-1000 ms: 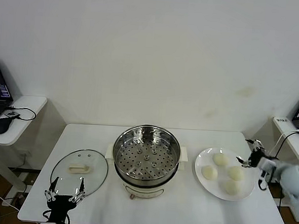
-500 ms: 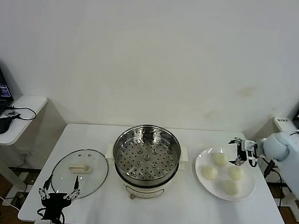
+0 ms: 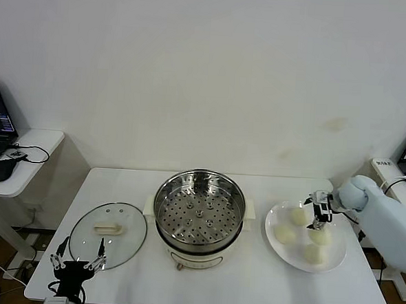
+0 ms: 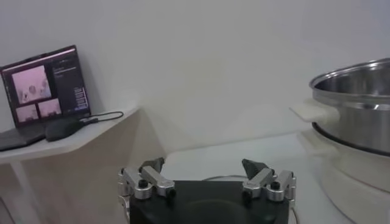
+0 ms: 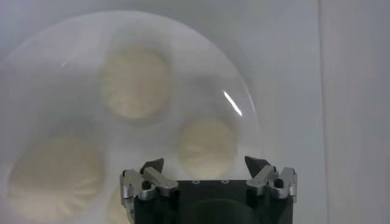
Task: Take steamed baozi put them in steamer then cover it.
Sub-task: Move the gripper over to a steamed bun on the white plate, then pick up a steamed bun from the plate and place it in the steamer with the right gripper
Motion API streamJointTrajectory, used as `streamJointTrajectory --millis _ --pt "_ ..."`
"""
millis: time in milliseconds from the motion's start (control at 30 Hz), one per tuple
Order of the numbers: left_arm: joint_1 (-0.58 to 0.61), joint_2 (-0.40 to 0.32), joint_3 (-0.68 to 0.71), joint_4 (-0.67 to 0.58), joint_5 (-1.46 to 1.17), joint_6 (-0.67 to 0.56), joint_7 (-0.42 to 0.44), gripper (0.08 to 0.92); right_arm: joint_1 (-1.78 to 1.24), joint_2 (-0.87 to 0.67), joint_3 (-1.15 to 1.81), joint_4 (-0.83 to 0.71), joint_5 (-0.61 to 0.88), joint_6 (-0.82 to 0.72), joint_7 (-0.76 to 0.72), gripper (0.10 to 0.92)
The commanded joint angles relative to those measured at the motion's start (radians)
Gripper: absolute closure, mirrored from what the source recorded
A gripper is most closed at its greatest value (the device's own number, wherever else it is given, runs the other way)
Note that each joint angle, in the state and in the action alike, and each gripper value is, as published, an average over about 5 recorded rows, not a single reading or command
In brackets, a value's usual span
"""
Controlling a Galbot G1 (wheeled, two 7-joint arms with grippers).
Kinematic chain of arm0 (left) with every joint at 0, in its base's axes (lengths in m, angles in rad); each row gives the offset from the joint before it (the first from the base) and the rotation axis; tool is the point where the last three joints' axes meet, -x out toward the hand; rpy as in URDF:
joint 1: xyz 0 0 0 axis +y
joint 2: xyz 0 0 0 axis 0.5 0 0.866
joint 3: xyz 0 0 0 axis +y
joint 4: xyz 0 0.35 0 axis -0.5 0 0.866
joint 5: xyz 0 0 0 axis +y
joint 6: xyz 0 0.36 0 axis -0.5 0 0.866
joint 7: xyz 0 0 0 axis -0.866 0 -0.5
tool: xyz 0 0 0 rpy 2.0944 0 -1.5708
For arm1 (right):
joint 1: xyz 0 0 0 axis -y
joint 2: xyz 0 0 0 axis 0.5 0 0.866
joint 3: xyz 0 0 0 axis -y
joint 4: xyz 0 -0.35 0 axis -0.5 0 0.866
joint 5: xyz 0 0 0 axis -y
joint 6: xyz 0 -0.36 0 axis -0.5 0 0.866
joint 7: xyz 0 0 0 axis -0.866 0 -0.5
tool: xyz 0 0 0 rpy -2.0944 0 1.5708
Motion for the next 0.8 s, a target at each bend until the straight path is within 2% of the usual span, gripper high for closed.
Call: streamJointTrajectory --millis 33,433,600,800 --pt "0.0 0.0 -0.001 0.002 0.001 -0.001 -0.001 0.177 0.037 0.058 -0.046 -0.084 -0.023 0.004 -0.011 0.21" --pt "-0.004 0.0 -0.005 0.003 0.002 -0.004 -0.004 0.177 0.041 0.089 -0.036 -0.127 -0.04 0.016 0.001 0.408" --pt "-0.005 0.002 -0.005 0.0 0.0 -0.004 -0.004 0.177 0.064 0.075 -0.056 -0.099 -0.023 0.017 -0.015 0.422" --pt "-0.008 0.011 -0.007 -0.001 -0.018 -0.004 -0.003 0.177 0.177 -0.022 -0.164 0.034 0.09 0.005 -0.065 0.425"
